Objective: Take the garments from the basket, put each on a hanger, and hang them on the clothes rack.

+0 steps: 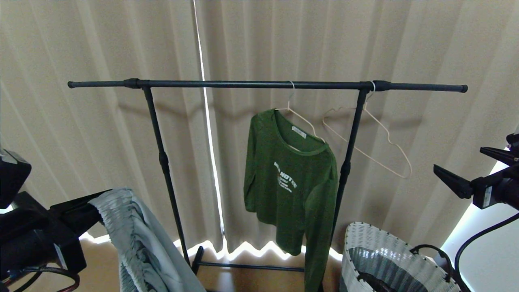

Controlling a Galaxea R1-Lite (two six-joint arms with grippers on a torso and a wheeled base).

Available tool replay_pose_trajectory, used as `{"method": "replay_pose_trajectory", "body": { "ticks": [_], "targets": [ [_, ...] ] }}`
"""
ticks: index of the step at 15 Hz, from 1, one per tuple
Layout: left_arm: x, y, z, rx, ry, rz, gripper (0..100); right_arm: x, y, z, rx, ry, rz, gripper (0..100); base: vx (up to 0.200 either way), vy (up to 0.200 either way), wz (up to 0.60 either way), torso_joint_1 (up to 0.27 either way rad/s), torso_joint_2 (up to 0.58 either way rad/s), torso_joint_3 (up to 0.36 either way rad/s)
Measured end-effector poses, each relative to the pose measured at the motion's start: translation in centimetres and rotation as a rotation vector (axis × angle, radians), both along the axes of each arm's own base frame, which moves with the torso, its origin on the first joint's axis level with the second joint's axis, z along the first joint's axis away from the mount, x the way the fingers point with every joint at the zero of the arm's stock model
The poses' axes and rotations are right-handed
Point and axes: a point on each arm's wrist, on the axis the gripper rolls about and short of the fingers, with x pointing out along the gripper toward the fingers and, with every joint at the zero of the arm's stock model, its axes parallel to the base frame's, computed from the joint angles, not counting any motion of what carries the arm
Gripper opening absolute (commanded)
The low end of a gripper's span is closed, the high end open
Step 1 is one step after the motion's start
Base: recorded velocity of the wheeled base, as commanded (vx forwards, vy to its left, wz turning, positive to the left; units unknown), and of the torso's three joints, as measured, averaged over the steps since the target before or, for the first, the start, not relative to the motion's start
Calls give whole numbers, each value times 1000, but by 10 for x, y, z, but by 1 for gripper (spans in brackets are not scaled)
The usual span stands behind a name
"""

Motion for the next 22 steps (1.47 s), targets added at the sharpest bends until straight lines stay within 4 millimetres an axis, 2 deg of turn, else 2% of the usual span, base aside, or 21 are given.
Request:
{"method": "replay_pose_trajectory", "body": {
  "ticks": [2, 3, 5, 7, 13, 18, 22],
  "targets": [
    [0, 0, -1, 1, 3, 0, 0, 1, -1, 1, -5, 49, -3, 100, 0, 0, 0, 0, 0, 0],
    [2, -1, 1, -1, -2, -1, 0, 0, -1, -2, 7, 151, -2, 100, 0, 0, 0, 0, 0, 0],
    [2, -1, 1, -1, -1, -2, 0, 1, -1, 7, 20, 260, 1, 100, 200, 0, 0, 0, 2, 0],
    [3, -1, 1, -1, -1, -4, 0, 3, -1, 19, 11, 230, 5, 100, 200, 0, 0, 0, -14, 2],
    [2, -2, -1, 2, 7, -10, 0, 5, 2, 23, 5, 225, 18, 100, 200, 0, 0, 6, 2, 0],
    [-2, -1, -13, -8, 2, -13, 0, 10, 2, 21, 13, 285, 16, 100, 0, 0, 0, 0, 0, 0],
    [-10, 1, -30, -61, -3, -4, 0, 26, 3, 31, 17, 347, 25, 100, 0, 0, 0, 0, 0, 0]
  ]
}}
